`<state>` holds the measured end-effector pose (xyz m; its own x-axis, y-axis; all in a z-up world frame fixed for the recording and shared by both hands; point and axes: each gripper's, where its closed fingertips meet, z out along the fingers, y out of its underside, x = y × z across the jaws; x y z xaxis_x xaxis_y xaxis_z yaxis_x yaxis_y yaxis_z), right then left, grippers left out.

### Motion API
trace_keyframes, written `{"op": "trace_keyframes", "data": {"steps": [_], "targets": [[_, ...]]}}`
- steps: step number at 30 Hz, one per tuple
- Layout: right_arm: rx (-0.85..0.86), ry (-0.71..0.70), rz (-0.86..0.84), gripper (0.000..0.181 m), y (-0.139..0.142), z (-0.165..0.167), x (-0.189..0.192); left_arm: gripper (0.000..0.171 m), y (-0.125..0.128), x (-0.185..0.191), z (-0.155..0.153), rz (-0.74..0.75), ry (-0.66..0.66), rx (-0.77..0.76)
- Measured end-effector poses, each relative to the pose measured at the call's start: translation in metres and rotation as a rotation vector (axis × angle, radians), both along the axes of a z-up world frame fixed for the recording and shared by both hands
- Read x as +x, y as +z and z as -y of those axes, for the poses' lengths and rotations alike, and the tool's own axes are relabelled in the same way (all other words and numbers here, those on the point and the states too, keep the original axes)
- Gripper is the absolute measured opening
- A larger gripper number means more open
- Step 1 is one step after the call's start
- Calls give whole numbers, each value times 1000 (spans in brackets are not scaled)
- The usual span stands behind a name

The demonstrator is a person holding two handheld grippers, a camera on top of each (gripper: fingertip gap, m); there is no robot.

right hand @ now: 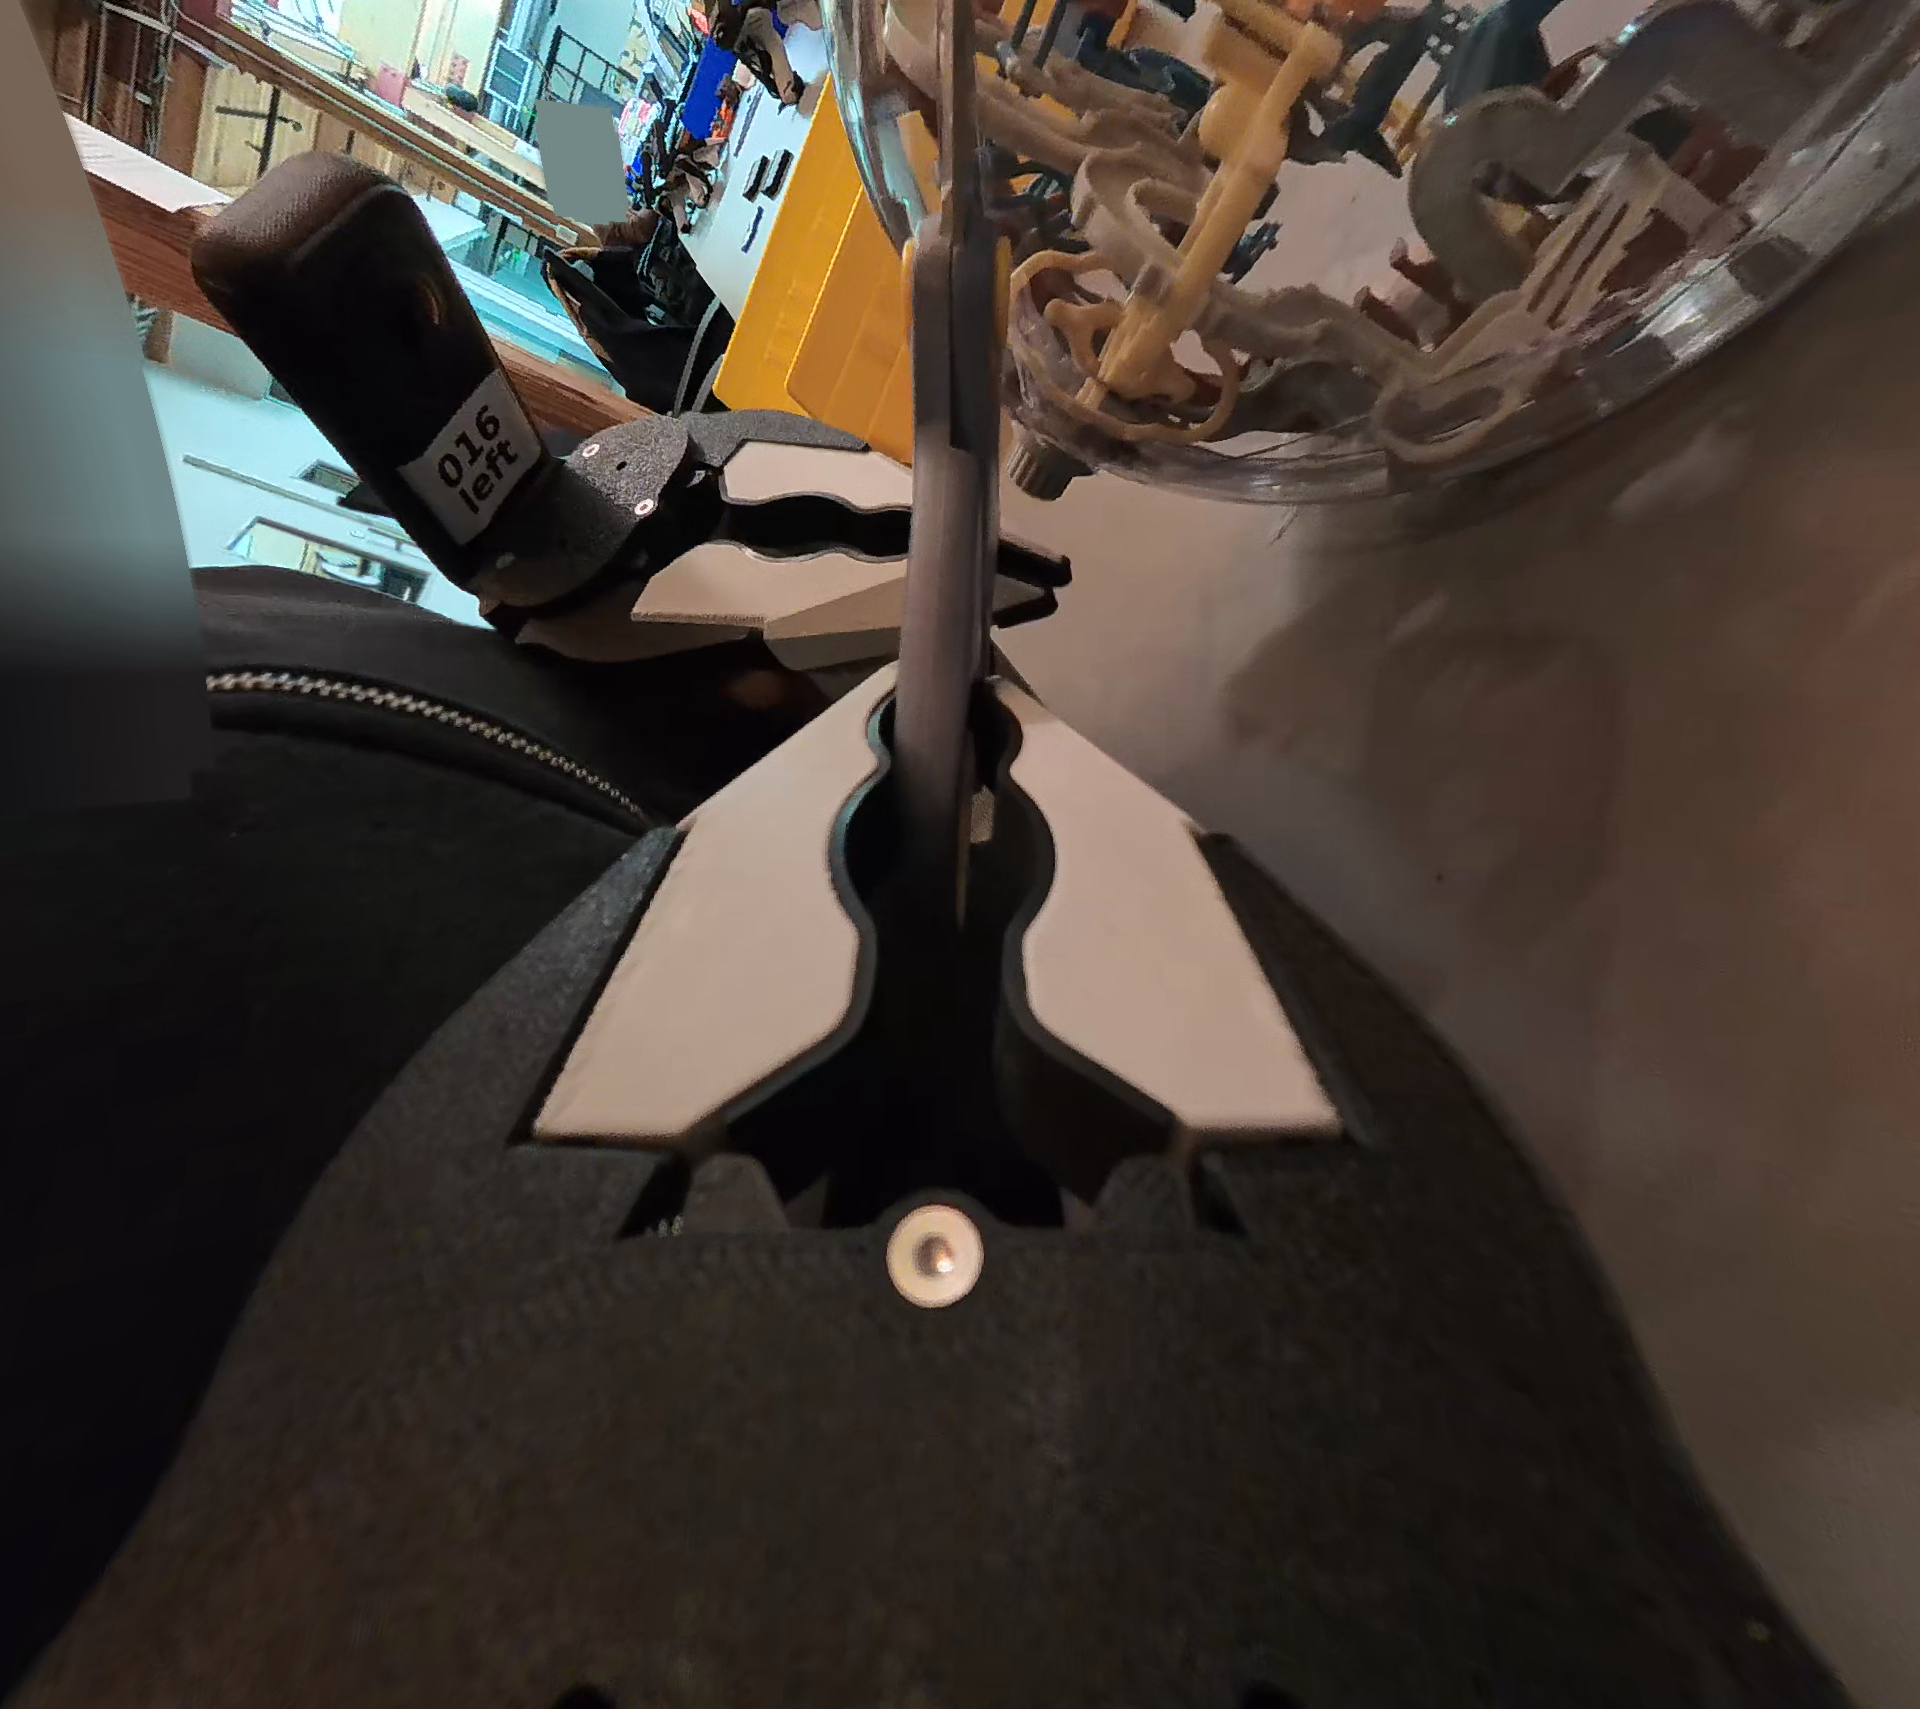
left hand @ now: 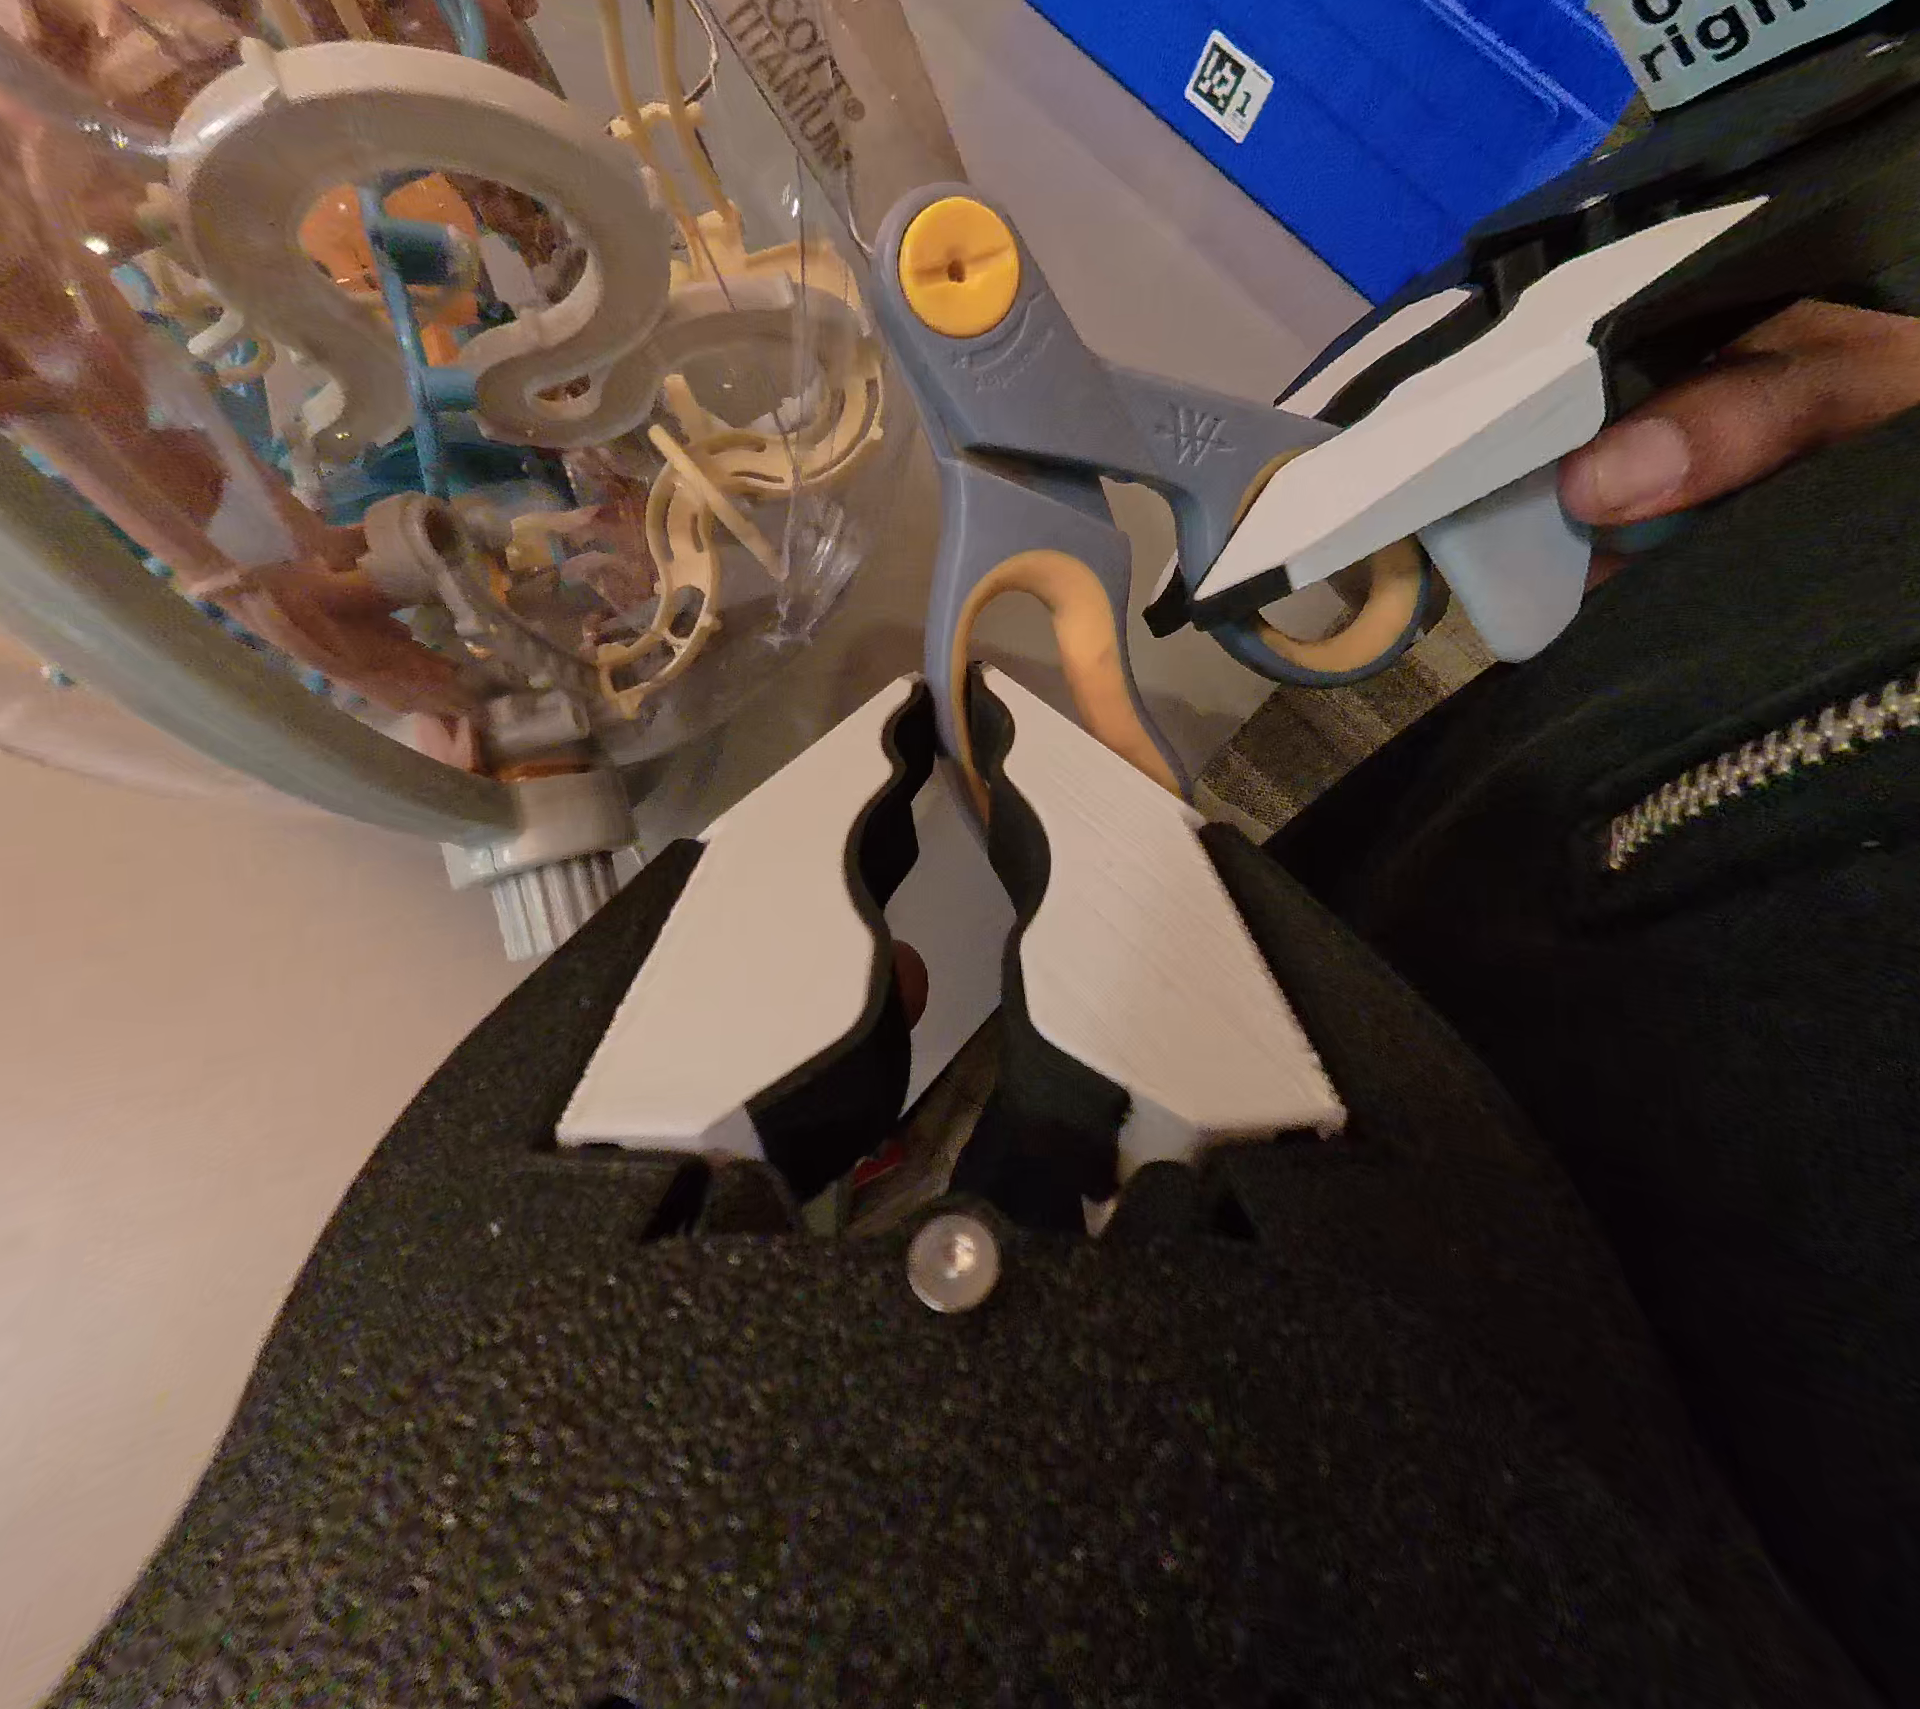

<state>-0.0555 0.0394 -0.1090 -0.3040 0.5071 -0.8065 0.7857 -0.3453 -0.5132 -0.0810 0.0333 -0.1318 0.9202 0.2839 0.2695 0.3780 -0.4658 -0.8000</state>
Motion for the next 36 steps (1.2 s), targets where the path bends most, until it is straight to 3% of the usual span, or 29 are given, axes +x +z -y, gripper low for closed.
{"op": "trace_keyframes", "data": {"steps": [15, 18, 22, 25, 28, 32, 36], "targets": [[34, 7, -20, 7, -2, 4, -8, 0, -6, -8, 1, -55, 34, -43], [-112, -46, -20, 9, 11, 2, -21, 1, 15, -25, -2, -5, 60, 83], [-61, -37, -35, 8, 10, -5, -21, 2, 15, -38, -2, -142, 81, 58], [-61, -69, -51, 8, 15, -19, -18, 4, 10, -48, 9, -166, 138, 45], [-42, -76, -87, 8, 21, -24, -13, 4, 12, -37, 6, -96, 106, 99], [-56, -98, -106, 8, 21, -25, -12, 2, 13, -34, 2, -213, 110, 81], [-94, -127, -121, 9, 22, -24, -14, 2, 20, -31, -3, -212, 93, 131]]}}
